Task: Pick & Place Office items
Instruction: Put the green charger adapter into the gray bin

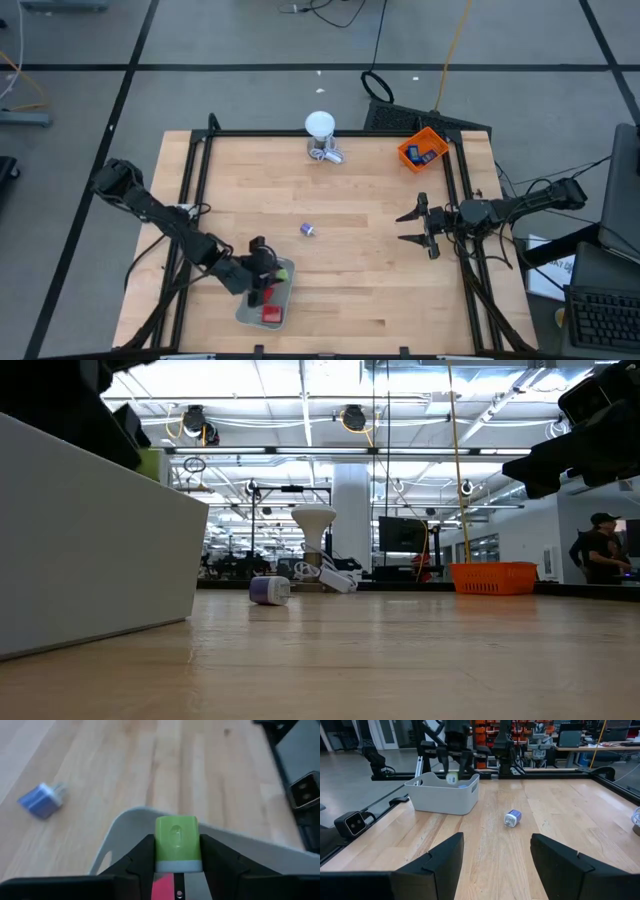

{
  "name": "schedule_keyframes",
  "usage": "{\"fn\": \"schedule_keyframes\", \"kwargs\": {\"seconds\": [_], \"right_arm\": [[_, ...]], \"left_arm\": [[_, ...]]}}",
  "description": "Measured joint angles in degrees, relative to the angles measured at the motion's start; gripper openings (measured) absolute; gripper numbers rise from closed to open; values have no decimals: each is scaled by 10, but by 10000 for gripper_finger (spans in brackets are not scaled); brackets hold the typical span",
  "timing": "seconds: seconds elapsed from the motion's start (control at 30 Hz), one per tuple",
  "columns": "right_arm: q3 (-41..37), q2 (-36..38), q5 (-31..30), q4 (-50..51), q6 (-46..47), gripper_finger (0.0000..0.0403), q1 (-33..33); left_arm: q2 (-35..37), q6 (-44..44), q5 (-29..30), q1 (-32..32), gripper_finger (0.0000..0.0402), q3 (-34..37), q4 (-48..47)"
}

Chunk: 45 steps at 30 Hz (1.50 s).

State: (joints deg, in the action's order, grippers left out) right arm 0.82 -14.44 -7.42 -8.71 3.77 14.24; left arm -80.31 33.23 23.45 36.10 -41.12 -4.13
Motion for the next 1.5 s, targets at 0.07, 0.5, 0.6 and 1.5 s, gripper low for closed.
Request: {"fn": "schedule_keyframes", "kwargs": {"seconds": [0.07, 0.5, 0.6, 1.5], "right_arm": [[0, 0, 0, 0, 0, 220, 0], [0, 0, 0, 0, 0, 220, 0], [0, 0, 0, 0, 0, 220, 0], [0, 0, 0, 0, 0, 220, 0]], "left_arm": [[0, 16, 0, -5, 138, 0, -16], [-19, 36, -11, -21, 138, 0, -18], [-41, 45, -27, -29, 133, 0, -18], [-66, 55, -30, -40, 133, 0, -3]]}}
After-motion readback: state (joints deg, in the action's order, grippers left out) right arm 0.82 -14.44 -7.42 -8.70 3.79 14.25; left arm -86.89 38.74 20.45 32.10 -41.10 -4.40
